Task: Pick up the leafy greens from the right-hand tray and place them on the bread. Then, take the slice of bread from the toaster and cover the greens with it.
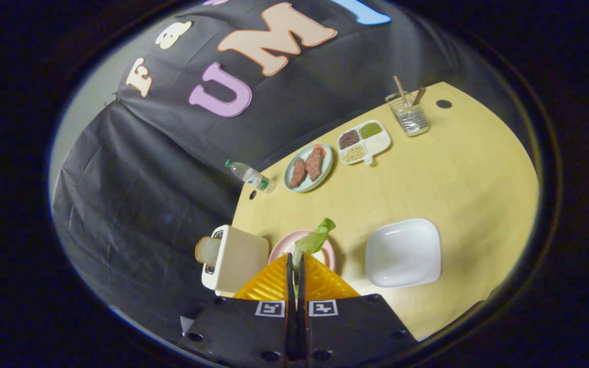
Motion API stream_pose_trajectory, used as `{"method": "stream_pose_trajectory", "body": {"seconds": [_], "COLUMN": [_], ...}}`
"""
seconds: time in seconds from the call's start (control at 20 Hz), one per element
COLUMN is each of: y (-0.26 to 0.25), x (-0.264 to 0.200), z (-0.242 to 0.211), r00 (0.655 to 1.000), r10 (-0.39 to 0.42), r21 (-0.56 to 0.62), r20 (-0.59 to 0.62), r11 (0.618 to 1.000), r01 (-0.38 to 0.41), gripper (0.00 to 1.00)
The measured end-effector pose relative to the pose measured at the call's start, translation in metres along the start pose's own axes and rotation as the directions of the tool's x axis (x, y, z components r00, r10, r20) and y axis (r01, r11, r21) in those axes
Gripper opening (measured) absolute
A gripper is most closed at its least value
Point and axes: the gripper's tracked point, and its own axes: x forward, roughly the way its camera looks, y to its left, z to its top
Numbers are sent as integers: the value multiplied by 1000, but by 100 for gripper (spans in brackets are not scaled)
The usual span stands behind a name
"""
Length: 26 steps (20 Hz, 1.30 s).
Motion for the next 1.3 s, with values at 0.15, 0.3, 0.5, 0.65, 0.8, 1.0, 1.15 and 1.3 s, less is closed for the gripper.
{"method": "stream_pose_trajectory", "body": {"seconds": [0.15, 0.3, 0.5, 0.65, 0.8, 1.0, 1.15, 1.3], "y": [36, 64, 72, 52, 23, -15, -37, -46], "x": [27, 56, 97, 121, 137, 144, 146, 148], "z": [-20, -45, -74, -87, -94, -87, -92, -100], "r00": [998, 991, 979, 974, 967, 960, 944, 933], "r10": [48, 91, 81, 19, -46, -146, -210, -245], "r21": [-37, -49, -72, -104, -116, -167, -222, -273], "r20": [-46, -101, -185, -228, -250, -238, -255, -263], "r11": [998, 994, 993, 994, 993, 980, 963, 946], "r01": [-49, -97, -96, -44, 17, 107, 155, 171], "gripper": [3, 3, 3, 3, 3, 3, 3, 3]}}
